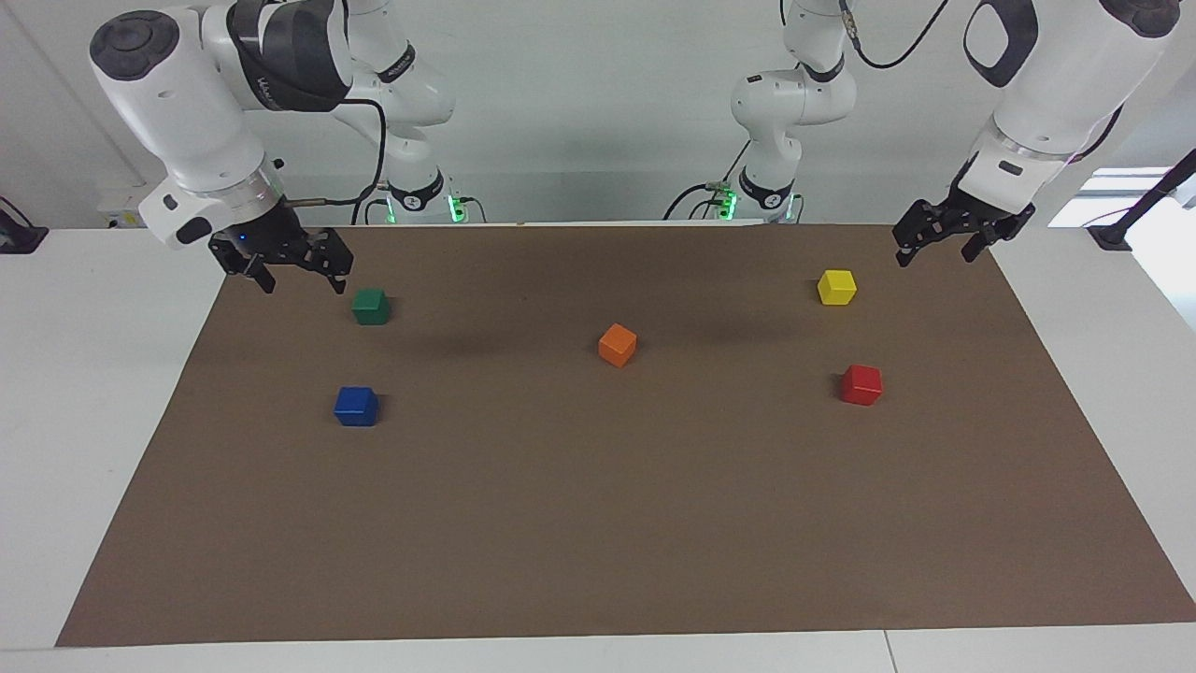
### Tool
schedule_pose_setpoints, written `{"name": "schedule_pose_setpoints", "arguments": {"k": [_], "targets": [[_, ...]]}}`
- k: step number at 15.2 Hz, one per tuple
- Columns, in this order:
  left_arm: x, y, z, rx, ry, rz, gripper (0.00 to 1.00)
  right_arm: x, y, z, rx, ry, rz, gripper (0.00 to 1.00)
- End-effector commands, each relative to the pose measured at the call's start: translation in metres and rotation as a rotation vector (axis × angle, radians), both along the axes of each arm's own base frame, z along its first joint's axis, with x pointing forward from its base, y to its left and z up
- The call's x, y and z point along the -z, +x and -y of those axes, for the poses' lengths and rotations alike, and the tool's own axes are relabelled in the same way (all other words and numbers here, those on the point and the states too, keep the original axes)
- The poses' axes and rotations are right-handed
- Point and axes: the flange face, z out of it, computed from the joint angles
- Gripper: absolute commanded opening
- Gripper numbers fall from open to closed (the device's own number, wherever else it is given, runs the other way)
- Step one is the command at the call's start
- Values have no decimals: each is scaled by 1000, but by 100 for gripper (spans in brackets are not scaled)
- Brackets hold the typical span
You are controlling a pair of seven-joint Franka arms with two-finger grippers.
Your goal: Transfer red block to right arm and stack on blue block
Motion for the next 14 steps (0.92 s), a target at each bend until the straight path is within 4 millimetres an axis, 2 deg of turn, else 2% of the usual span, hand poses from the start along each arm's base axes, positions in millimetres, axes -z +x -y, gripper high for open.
{"name": "schedule_pose_setpoints", "arguments": {"k": [1,3,4,6,8,11,14], "targets": [[28,-11,-14,-13,-1,93,100,-3,-6,3,-24,15,-9,100],[52,-7,-7,3,0,89,100,-4,-6,2,-29,15,-5,100],[64,-1,-7,15,-1,93,100,-5,-5,3,-37,14,2,100],[102,17,-7,97,-3,59,100,-6,0,3,-111,20,32,100],[127,27,-8,133,-5,57,100,-6,1,11,-174,74,47,100],[170,34,-7,168,-9,56,100,2,9,39,-184,342,100,100],[206,30,-8,168,-9,66,100,13,18,43,-197,542,144,100]]}}
